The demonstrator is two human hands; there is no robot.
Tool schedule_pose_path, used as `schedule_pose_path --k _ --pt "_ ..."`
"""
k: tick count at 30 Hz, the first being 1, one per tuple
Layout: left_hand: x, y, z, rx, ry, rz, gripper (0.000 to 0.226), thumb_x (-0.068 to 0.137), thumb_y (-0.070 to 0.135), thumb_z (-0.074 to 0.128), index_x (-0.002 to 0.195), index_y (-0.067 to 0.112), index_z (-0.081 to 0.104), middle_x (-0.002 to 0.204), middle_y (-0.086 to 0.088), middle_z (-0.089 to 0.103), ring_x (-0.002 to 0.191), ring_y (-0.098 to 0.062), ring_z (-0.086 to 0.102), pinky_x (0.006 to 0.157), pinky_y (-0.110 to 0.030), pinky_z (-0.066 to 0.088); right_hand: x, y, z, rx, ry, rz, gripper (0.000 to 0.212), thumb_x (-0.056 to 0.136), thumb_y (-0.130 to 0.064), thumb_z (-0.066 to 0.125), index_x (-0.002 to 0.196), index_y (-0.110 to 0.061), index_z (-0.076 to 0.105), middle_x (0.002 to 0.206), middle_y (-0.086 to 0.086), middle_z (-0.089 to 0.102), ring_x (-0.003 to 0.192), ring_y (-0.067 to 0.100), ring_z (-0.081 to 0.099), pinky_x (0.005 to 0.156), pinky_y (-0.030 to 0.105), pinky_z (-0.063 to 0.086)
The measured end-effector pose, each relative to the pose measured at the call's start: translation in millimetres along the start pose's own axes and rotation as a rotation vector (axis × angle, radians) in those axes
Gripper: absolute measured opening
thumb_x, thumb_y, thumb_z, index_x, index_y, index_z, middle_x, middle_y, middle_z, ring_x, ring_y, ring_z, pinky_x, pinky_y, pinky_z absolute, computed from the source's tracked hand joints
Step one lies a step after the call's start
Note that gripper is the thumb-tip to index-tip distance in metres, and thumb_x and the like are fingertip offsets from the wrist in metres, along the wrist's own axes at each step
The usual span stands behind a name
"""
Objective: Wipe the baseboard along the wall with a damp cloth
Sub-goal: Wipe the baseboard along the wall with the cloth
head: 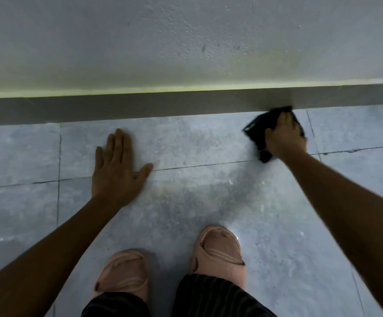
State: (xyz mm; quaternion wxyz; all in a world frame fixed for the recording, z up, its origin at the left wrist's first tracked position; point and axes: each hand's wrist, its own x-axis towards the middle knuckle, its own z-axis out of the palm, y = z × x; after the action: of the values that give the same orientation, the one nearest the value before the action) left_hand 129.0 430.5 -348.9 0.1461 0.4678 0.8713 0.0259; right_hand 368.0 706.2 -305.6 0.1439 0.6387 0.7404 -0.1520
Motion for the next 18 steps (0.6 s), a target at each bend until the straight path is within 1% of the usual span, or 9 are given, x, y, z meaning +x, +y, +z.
schedule_pose_path --k 3,6,9,12,14,16,18 --pt "-3.7 -9.7 0.8 -0.003 -0.008 0.010 0.089 0.084 0.070 0.010 0.149 0.013 -0.012 0.159 -0.007 -0.013 0.146 -0.020 -0.013 0.118 -0.045 -0.004 14.0 7.5 -10.9 0.029 -0.038 0.053 0.064 0.097 -0.026 0.034 0.152 -0.007 0.008 0.161 0.008 0.008 0.146 0.033 0.013 0.117 0.053 0.017" --pt "-3.2 -9.8 1.5 -0.009 -0.001 0.016 0.089 0.085 0.068 0.013 0.150 0.011 -0.008 0.160 -0.009 -0.008 0.147 -0.023 -0.009 0.118 -0.048 -0.001 -0.6 -18.4 -2.9 0.016 -0.036 0.032 0.063 0.097 -0.024 0.031 0.152 -0.005 0.007 0.162 0.010 0.007 0.147 0.034 0.011 0.118 0.050 0.016" --pt "-3.7 -9.4 1.6 -0.004 0.003 0.022 0.089 0.085 0.068 0.013 0.150 0.010 -0.006 0.160 -0.010 -0.006 0.147 -0.024 -0.007 0.118 -0.049 0.000 -36.5 -59.2 18.6 -0.025 -0.035 -0.098 0.069 0.097 -0.037 0.032 0.153 -0.006 0.005 0.162 0.011 0.002 0.148 0.033 0.006 0.119 0.047 0.012" --pt "-3.4 -9.3 -0.3 0.004 -0.009 0.034 0.090 0.085 0.068 0.014 0.150 0.009 -0.005 0.160 -0.011 -0.005 0.147 -0.026 -0.004 0.117 -0.049 0.001 -65.1 -93.5 35.8 -0.071 -0.028 -0.256 0.084 0.093 -0.057 0.031 0.153 -0.005 0.001 0.162 0.012 0.001 0.148 0.032 0.004 0.119 0.046 0.009" --pt "-3.4 -8.2 -5.0 0.016 -0.028 0.037 0.090 0.087 0.069 0.016 0.150 0.008 -0.005 0.160 -0.012 -0.005 0.147 -0.027 -0.003 0.118 -0.050 0.003 -68.8 -96.5 40.2 -0.096 -0.016 -0.304 0.088 0.091 -0.062 0.032 0.153 -0.007 0.002 0.162 0.009 0.003 0.148 0.030 0.005 0.120 0.045 0.011" --pt "-1.5 -7.7 -10.4 0.034 -0.067 0.034 0.089 0.089 0.068 0.017 0.150 0.008 -0.008 0.160 -0.011 -0.009 0.147 -0.027 -0.006 0.118 -0.050 0.003 -64.2 -84.2 38.9 -0.078 0.008 -0.322 0.079 0.094 -0.055 0.033 0.153 -0.010 0.007 0.162 0.005 0.008 0.148 0.027 0.008 0.119 0.043 0.017" --pt "2.0 -7.9 -14.7 0.058 -0.113 0.033 0.091 0.086 0.067 0.017 0.149 0.009 -0.013 0.159 -0.011 -0.014 0.147 -0.026 -0.010 0.118 -0.050 0.002 -54.5 -65.6 33.7 -0.024 0.039 -0.265 0.070 0.097 -0.046 0.035 0.153 -0.011 0.011 0.162 0.005 0.011 0.148 0.027 0.011 0.117 0.044 0.022"
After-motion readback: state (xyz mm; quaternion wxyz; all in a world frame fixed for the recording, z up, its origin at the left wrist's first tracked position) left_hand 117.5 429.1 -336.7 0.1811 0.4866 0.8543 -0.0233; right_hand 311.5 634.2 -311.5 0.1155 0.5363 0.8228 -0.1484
